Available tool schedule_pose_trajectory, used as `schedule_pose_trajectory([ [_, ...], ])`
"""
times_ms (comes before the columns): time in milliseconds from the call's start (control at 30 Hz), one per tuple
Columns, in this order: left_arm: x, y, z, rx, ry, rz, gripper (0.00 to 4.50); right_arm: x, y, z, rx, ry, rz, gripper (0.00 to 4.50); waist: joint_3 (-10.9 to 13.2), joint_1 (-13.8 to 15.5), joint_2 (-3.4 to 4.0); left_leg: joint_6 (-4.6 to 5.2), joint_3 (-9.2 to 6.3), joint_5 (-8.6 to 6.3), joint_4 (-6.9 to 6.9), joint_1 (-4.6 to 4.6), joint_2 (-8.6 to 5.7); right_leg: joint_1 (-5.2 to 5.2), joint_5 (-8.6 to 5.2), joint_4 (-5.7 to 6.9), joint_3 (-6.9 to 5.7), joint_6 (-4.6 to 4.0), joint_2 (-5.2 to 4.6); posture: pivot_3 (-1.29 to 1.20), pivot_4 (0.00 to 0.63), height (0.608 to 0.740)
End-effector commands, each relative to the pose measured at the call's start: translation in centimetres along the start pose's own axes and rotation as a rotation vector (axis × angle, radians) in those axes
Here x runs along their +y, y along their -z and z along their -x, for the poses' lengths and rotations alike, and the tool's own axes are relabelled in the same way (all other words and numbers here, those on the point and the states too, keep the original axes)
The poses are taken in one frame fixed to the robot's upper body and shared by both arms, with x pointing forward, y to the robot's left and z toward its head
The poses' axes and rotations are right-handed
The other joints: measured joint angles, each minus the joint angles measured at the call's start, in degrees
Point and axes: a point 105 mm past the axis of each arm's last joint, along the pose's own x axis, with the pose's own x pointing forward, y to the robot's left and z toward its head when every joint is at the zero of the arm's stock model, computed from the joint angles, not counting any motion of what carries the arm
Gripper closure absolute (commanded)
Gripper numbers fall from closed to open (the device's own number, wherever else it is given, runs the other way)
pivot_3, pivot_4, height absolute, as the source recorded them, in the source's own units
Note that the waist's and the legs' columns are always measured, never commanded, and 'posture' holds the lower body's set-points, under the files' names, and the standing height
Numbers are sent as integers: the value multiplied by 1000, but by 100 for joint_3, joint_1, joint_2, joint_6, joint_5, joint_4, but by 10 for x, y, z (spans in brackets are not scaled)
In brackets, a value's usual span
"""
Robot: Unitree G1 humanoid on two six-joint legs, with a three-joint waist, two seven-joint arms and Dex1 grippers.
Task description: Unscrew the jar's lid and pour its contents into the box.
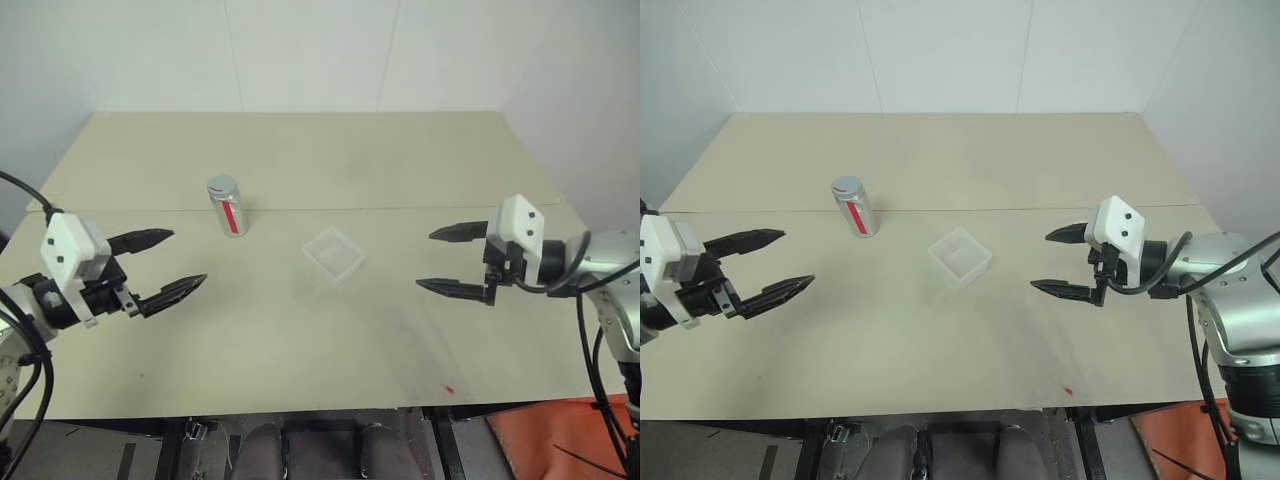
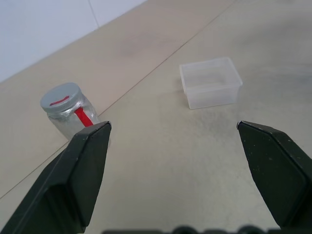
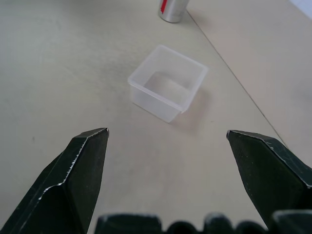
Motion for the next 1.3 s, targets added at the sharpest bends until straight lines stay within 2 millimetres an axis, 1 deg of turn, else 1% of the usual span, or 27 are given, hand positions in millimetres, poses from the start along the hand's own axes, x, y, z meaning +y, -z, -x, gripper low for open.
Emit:
schedule_pose_trajectory([
  [33,3,-7,2,-12,-1,-39,28,-5,-14,7,-20,37,51,0,0,-2,0,0,0,0,0,0,0,1,0,0,0,0,0,0,150,740],
  [133,3,-7,1,-15,2,-39,28,-3,-16,9,-32,30,48,0,0,-4,0,0,1,0,-2,2,0,-1,0,0,0,0,1,0,150,740],
  [367,2,-5,-1,-8,-13,-42,28,-6,-15,8,-30,47,37,0,0,-2,0,-1,1,0,-3,2,0,0,0,-1,0,0,0,0,150,740],
  [467,5,6,-7,28,-82,-62,28,-19,-18,2,-45,149,28,0,0,-14,0,-1,1,0,-4,4,0,2,0,-1,1,0,0,0,150,740],
  [533,11,15,-13,54,-161,-65,28,-25,-25,-1,-62,195,24,0,0,-19,0,-2,3,1,-4,5,-2,0,0,3,5,0,0,0,150,740],
  [633,12,26,-26,42,-259,-36,28,-24,-32,-1,-79,200,47,0,0,-2,-1,-2,2,1,-8,5,-2,1,1,2,5,0,0,0,150,740],
  [767,2,39,-42,34,-359,52,28,-26,-35,-1,-85,217,44,0,0,29,-3,-1,2,1,-9,-2,-4,0,2,-6,5,2,-3,0,150,740],
  [867,-8,48,-56,13,-439,114,28,-21,-37,-2,-97,183,39,0,-1,30,-3,-1,1,1,-8,1,-8,3,3,-4,5,2,-7,0,150,740],
  [967,-10,56,-67,-1,-514,131,28,-15,-41,-4,-142,112,-17,0,-1,26,-4,-1,-1,1,-9,5,-7,5,4,1,5,2,-6,0,150,740],
  [1033,-2,59,-73,-18,-640,142,28,-13,-43,-4,-181,61,-86,0,-1,19,-4,-1,-3,1,-9,7,-6,6,4,1,6,2,-5,0,150,740],
  [1133,8,62,-81,-27,-762,139,28,-11,-37,-8,-131,29,-89,0,-3,25,-6,-1,-9,1,-8,8,-8,9,8,0,7,3,-5,0,150,740],
  [1233,11,66,-93,-24,-798,69,28,-8,-39,-9,-129,2,-83,0,-3,24,-6,0,-10,1,-9,8,-9,10,8,-6,6,4,-5,0,150,740],
  [1300,13,69,-99,-25,-805,71,28,-6,-40,-10,-135,-1,-86,0,-3,25,-6,0,-9,1,-9,4,-9,7,8,-6,6,4,-4,0,150,740],
])
